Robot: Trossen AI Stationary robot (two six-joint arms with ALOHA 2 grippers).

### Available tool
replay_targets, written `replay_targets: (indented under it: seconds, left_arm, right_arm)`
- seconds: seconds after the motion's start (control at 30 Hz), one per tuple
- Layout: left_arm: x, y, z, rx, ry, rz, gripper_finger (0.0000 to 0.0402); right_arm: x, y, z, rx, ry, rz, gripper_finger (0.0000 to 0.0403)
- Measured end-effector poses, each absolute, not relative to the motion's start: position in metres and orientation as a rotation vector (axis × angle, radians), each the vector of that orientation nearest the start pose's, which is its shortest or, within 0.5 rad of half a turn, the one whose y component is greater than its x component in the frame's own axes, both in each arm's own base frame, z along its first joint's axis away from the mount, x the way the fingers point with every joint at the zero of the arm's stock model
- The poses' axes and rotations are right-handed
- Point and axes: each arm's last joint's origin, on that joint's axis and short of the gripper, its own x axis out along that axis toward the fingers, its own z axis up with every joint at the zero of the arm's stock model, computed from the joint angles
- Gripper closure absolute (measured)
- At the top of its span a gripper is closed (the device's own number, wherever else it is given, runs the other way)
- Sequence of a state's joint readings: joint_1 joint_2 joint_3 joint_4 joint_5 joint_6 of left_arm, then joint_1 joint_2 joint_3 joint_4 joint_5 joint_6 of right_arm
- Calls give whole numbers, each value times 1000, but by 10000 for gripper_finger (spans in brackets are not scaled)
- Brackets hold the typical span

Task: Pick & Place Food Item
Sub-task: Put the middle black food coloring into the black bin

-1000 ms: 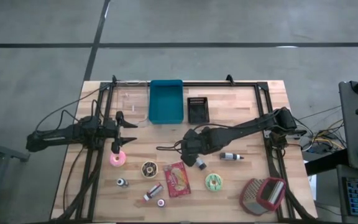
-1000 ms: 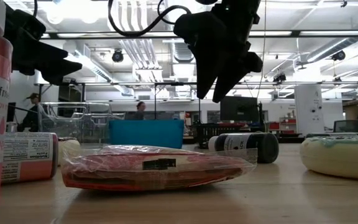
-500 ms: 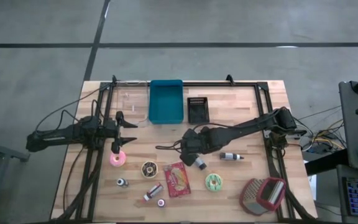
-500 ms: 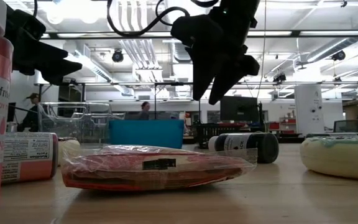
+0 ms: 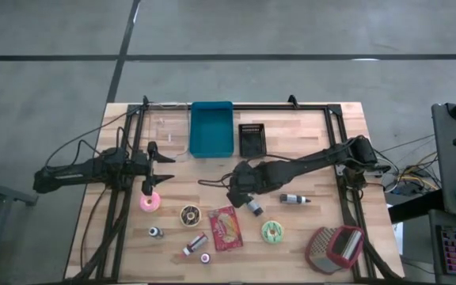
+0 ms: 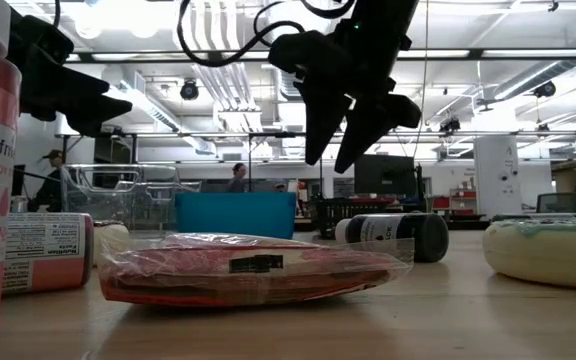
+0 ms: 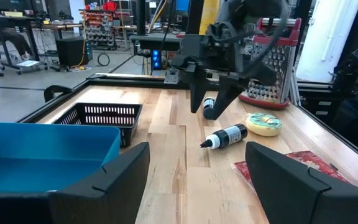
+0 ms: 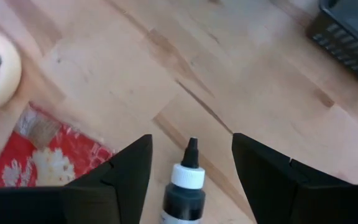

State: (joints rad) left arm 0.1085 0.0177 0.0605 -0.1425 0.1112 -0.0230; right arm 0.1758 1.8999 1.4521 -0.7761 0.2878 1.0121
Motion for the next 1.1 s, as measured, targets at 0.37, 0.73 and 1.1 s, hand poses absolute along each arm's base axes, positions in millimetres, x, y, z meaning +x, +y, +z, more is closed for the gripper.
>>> replay_targets:
  seconds: [0.37, 0.73, 1.1]
  left_arm:
    - [94, 7, 169, -34, 99, -2, 129]
    - [94, 7, 169, -34, 99, -1, 129]
    - [94, 7, 169, -34, 99, -1, 129]
  right_arm:
    - [381, 54, 211, 568, 1036, -625, 76]
    - [378, 56, 197, 614, 1086, -565, 102]
    - [376, 56, 177, 648, 1050, -515, 122]
